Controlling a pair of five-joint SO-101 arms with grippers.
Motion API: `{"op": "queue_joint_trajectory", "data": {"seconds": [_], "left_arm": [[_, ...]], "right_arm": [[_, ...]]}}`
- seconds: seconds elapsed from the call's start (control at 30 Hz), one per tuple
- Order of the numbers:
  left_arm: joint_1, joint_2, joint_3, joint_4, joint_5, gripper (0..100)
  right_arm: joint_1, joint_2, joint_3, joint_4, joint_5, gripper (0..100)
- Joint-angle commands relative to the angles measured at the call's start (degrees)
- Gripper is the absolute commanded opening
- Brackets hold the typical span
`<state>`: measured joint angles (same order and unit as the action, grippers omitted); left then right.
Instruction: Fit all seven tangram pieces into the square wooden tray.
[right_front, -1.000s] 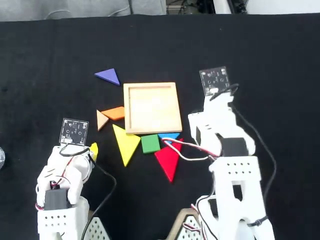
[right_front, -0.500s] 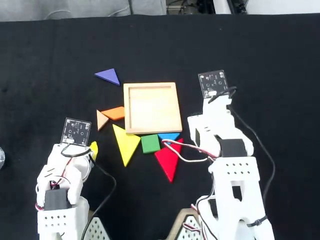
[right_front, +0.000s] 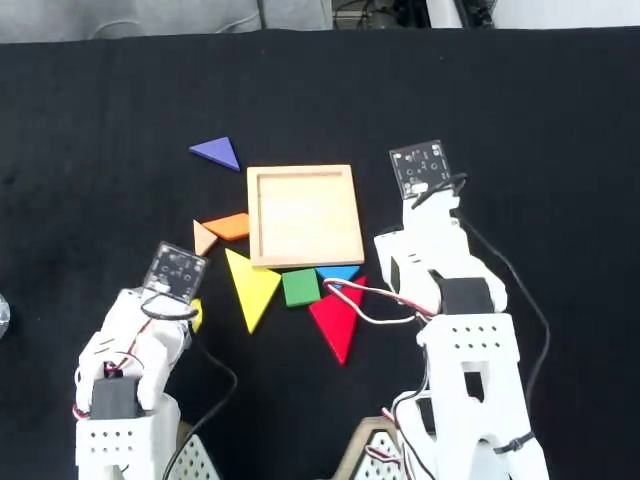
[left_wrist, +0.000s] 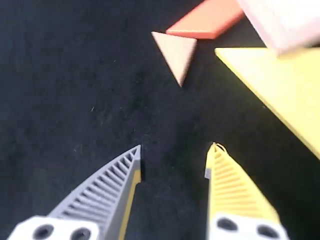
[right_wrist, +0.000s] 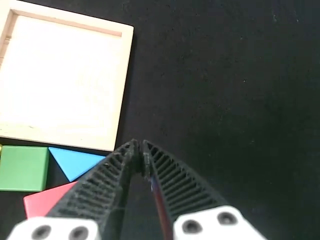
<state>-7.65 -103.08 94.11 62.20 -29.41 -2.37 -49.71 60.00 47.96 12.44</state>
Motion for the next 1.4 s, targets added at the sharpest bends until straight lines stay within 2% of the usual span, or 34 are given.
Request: {"op": "queue_joint_trajectory", "data": {"seconds": [0.0, 0.13, 0.27, 0.47, 0.63, 0.73, 0.87, 0.97, 1.07, 1.13, 1.27, 1.37], "left_arm": [[0.2, 0.2, -14.3, 2.1, -1.8, 21], [2.5, 6.2, -26.1, 4.7, -1.9, 21], [5.5, 19.9, -36.3, 7.6, -0.5, 21], [13.4, 46.4, -52.0, 12.9, 9.6, 21], [15.6, 63.6, -59.0, 9.5, 17.6, 21], [14.5, 71.7, -58.7, 3.1, 19.7, 21], [12.8, 80.1, -53.4, -6.6, 22.2, 21], [13.0, 81.1, -51.5, -6.9, 28.5, 21], [11.3, 78.3, -50.2, -7.6, 29.7, 21], [9.0, 76.0, -48.0, -10.2, 29.8, 21], [3.7, 70.9, -36.4, -24.7, 29.9, 21], [2.6, 66.5, -30.3, -32.1, 31.5, 21]], "right_arm": [[-0.7, 0.3, -0.5, 0.0, 0.4, 1.6], [-0.7, 0.3, -0.4, -0.1, 0.4, 1.6], [-0.7, 0.3, -0.4, -0.1, 0.3, 1.6], [-0.7, 0.6, -0.2, -0.1, 0.3, 1.5], [-0.7, 0.3, 4.3, -6.2, 0.7, 1.2], [-0.6, 0.7, 5.5, -9.8, 0.8, 1.2], [-0.7, 3.3, -3.1, -0.8, 0.7, 1.1], [-1.1, 11.5, -12.6, 4.0, 0.3, 1.5], [-4.3, 22.5, -21.2, 6.5, 0.3, 1.9], [-6.8, 29.2, -25.5, 7.3, -0.4, 6.9], [-9.1, 40.2, -33.6, 7.4, -6.4, 22.2], [-8.9, 46.4, -38.2, 7.3, -5.4, 24.0]]}}
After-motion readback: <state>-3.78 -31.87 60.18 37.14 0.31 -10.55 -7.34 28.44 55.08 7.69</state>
